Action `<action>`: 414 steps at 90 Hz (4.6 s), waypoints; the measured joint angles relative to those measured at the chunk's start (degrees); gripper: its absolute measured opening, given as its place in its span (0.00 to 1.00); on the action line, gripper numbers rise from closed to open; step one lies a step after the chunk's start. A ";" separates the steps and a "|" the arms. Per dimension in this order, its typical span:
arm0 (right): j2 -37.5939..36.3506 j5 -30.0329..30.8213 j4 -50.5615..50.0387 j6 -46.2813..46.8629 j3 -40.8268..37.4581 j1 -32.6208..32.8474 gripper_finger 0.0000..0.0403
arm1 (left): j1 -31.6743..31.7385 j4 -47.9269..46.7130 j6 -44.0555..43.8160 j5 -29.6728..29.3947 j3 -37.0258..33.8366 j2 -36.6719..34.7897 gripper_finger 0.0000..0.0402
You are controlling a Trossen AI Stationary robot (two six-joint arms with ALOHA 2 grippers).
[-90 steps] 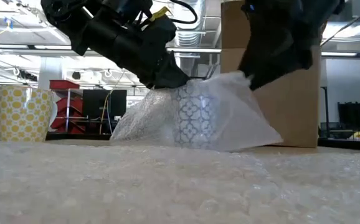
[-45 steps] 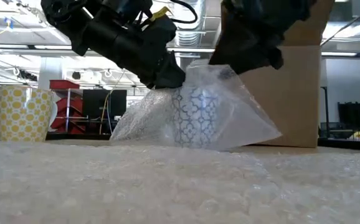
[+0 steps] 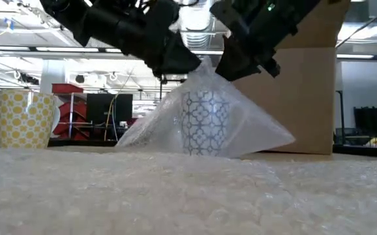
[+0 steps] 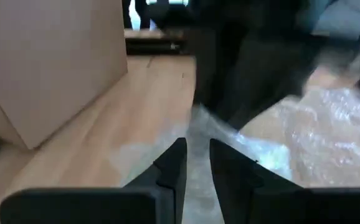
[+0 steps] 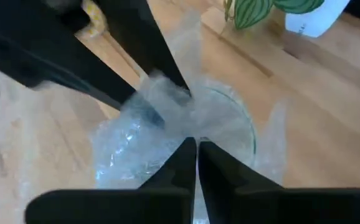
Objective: Wrap mug
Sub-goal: Wrap the blue cup with the bubble wrap
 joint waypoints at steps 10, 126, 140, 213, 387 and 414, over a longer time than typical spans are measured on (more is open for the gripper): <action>0.02 -1.10 -0.02 -0.04 0.00 -1.50 0.00 | -0.04 -2.76 0.15 0.00 0.02 -3.82 0.13; 0.07 -7.51 -22.10 -6.25 12.77 -3.46 0.00 | 1.29 -8.92 -7.78 -1.14 0.31 3.52 0.13; 0.02 -15.34 -18.98 -14.38 14.56 -3.88 0.00 | 1.29 -9.02 -7.78 -1.18 0.29 3.52 0.13; 3.05 -31.35 -1.32 -18.29 2.16 -12.26 0.00 | 1.36 -8.40 -6.40 -1.20 0.07 -0.19 0.13; 21.11 -41.64 -28.73 -28.50 25.54 -7.11 0.00 | -6.43 -22.27 -15.78 3.41 0.17 2.47 0.13; 21.44 -41.20 -44.08 -30.01 39.77 -6.84 0.00 | -6.43 -22.23 -15.80 3.35 0.17 2.41 0.13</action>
